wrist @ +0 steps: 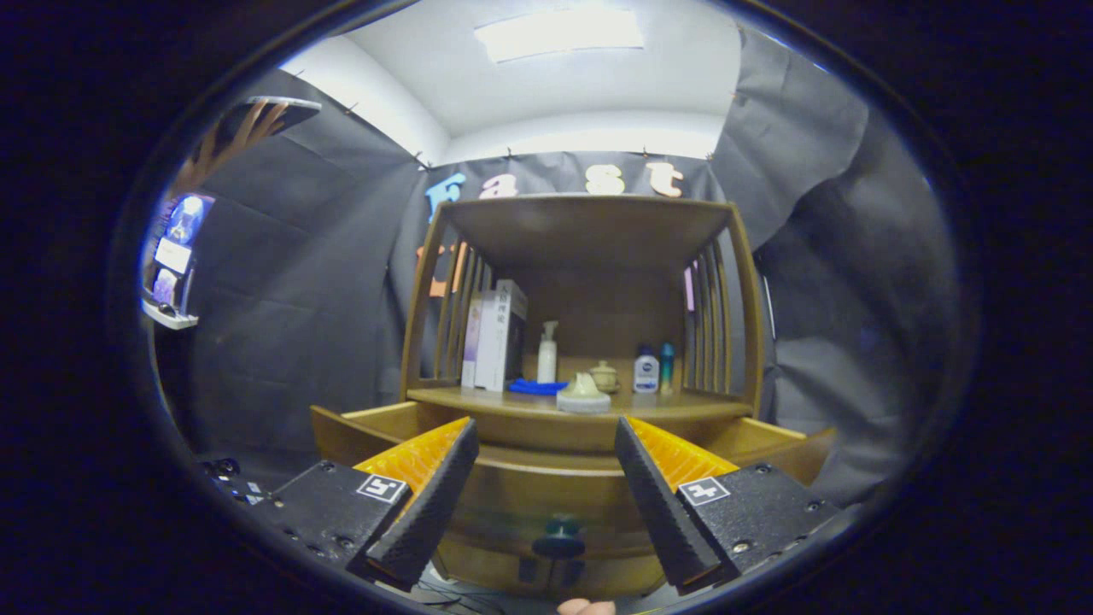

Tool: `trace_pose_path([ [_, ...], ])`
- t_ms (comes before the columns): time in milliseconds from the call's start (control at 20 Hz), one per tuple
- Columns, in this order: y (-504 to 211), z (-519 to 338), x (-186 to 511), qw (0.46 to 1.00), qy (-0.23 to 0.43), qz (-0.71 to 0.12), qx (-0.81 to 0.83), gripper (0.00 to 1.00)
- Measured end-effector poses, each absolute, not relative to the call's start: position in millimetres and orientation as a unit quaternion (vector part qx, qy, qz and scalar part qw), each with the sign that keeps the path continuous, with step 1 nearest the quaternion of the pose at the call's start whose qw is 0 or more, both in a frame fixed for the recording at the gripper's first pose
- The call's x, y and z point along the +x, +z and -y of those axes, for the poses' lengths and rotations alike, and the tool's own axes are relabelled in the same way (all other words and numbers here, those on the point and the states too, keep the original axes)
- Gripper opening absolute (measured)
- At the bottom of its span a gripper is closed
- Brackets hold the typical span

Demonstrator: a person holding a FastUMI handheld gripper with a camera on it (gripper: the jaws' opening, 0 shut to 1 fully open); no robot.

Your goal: Pull open the drawer, take out the items inside it, and place them on the countertop above the cabinet.

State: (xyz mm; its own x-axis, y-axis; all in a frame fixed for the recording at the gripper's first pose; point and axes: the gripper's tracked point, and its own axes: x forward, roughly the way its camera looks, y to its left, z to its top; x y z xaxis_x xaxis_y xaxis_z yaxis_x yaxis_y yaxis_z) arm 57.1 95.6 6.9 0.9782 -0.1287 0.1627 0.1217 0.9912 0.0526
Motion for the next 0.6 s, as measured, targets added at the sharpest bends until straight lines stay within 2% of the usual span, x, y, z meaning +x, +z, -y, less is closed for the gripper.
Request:
trace_pose_path([
  [400,-49,-86,74,0.995,-0.097,0.022,0.028,1.00],
  [600,-73,-73,84,0.990,-0.137,-0.029,0.020,1.00],
])
